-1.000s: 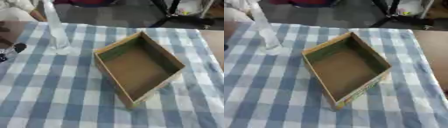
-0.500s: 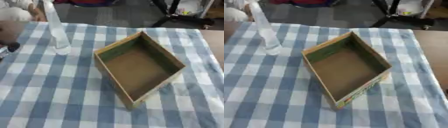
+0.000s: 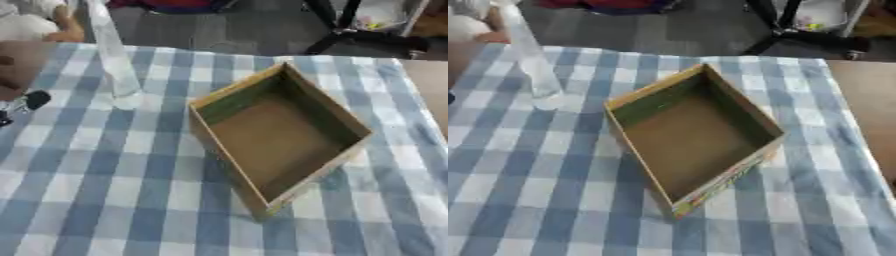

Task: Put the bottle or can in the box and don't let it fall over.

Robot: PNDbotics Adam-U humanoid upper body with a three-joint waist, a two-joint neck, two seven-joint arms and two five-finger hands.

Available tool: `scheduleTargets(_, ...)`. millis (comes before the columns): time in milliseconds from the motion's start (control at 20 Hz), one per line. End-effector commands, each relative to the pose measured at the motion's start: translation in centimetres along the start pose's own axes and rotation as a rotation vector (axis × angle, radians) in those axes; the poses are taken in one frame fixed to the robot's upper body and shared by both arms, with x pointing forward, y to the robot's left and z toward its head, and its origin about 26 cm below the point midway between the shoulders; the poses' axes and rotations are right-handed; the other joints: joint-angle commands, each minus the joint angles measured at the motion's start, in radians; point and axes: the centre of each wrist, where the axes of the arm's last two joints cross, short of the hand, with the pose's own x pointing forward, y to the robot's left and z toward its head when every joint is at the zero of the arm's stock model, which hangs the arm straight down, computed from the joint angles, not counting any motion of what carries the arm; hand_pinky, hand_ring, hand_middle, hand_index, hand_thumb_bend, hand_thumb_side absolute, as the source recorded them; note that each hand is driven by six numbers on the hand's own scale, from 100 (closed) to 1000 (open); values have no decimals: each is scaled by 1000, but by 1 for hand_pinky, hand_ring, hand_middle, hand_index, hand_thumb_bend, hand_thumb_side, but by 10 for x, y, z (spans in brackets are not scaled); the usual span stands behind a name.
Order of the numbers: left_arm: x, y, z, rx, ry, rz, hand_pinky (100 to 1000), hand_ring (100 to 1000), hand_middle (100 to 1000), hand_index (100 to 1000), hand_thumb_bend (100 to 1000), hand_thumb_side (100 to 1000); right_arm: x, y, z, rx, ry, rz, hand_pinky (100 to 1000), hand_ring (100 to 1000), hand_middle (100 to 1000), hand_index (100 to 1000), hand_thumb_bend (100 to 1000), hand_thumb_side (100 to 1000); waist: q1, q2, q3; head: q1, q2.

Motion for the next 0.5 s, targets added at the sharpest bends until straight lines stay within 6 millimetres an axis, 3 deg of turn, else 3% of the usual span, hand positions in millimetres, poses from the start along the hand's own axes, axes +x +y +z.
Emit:
scheduleTargets(50,13,11,-10,-10,-18,-73,976,629,769,919,863,372,10,-3,-4,15,-27,26,829,907,1000,855,100,721,6,-19,-1,4,-4)
scheduleTargets(500,19,4,-33,-100,5,-113,974,636,774,926,857,362,8,-2,-4,30,-17,23,829,906,1000,854,100,724,8,-25,-9,10,-8)
